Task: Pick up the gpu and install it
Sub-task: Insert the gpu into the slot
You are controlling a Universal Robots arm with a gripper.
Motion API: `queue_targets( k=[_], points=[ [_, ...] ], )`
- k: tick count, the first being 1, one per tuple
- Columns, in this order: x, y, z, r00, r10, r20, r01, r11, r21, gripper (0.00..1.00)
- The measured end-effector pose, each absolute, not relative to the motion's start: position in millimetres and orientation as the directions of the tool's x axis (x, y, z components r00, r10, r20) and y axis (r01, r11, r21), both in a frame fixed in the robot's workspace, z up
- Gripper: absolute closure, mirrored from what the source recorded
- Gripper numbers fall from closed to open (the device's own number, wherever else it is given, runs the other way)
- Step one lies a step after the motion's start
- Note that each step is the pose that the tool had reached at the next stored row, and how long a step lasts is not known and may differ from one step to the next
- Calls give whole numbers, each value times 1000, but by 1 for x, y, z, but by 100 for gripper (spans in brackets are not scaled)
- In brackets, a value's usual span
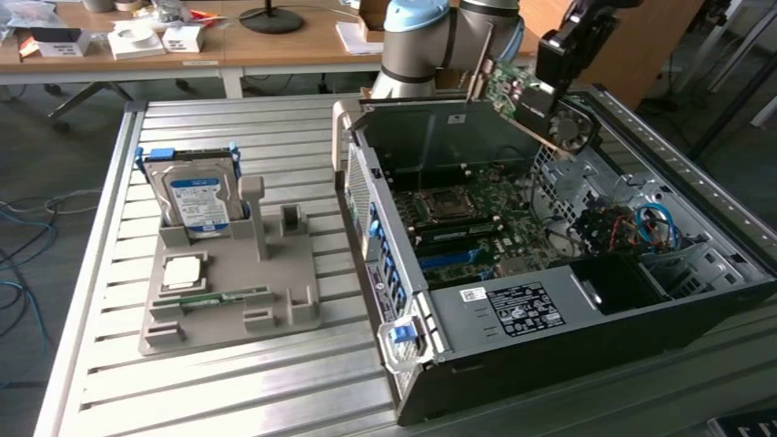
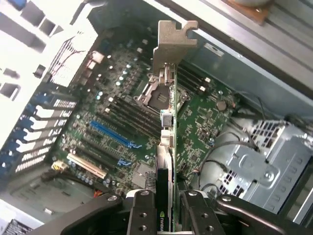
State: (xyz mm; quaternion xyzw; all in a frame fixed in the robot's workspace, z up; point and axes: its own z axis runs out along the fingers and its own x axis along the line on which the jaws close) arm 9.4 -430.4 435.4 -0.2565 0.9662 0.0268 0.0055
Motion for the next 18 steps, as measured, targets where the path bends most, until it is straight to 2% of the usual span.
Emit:
queue_targets(
  k=[18],
  points=[
    [9,-430,434,-662,-749,-24,-749,661,49,74]
  ],
)
